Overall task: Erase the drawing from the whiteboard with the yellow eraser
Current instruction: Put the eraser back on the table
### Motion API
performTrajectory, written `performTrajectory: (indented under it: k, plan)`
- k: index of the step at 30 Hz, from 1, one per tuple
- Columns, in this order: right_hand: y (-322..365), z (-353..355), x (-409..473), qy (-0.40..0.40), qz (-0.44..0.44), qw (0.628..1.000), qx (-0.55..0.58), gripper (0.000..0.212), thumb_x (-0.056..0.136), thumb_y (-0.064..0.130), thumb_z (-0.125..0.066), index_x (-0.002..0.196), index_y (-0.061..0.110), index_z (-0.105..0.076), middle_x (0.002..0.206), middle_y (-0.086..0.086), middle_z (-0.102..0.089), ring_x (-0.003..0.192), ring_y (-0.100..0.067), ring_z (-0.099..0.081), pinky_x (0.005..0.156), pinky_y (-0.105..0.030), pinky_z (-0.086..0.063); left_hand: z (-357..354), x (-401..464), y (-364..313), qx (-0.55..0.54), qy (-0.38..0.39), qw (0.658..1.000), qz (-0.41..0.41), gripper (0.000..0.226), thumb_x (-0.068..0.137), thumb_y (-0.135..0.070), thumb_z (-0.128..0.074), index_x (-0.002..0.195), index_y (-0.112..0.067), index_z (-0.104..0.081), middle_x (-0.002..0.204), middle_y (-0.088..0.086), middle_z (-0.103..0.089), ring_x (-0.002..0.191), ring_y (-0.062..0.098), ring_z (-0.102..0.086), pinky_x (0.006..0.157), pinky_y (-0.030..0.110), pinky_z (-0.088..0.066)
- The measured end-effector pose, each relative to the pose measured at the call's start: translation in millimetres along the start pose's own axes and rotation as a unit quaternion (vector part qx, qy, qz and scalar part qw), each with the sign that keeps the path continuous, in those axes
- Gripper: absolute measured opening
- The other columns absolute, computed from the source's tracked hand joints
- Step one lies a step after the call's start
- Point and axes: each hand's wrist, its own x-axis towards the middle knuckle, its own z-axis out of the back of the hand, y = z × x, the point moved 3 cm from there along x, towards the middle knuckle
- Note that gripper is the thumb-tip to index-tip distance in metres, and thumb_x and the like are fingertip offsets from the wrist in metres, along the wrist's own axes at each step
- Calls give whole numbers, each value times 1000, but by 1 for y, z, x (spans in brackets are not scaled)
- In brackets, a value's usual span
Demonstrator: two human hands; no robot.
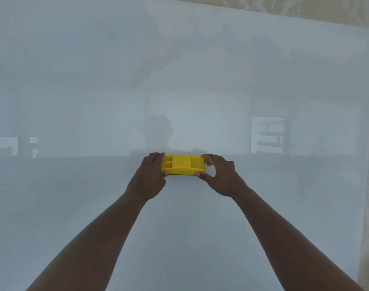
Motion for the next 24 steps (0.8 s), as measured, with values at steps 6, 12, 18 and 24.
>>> performTrajectory:
  k: [6,12,18,24]
  plan:
    - [-16,16,-41,2,-45,997,-59,56,89,50,-64,135,23,-48,130,4,-57,119,-14,-53,100,-35,-23,-33,-8,-21,-17,43,998,-42,61,97,-15,-58,151,-4,-33,150,14,-40,134,31,-41,104,41,-42]
    - [-56,76,-101,-9,-96,990,-106,57,87,49,-68,134,23,-49,127,5,-59,115,-14,-55,96,-34,-23,-88,-16,-92,-27,97,990,-95,60,98,-15,-56,151,-4,-31,150,14,-39,134,31,-43,103,45,-46]
    - [-113,159,-200,-48,-170,972,-154,60,84,48,-71,135,24,-50,123,4,-60,113,-14,-55,95,-35,-24,-165,-29,-209,-56,145,975,-157,58,96,-14,-58,148,-7,-34,147,12,-43,130,32,-47,99,46,-49]
    - [-174,248,-337,-61,-286,930,-221,59,83,46,-73,133,22,-52,123,1,-61,113,-18,-56,92,-35,-28,-255,-72,-358,-95,206,944,-239,62,93,-7,-58,149,-7,-33,150,13,-42,131,32,-47,100,45,-50]
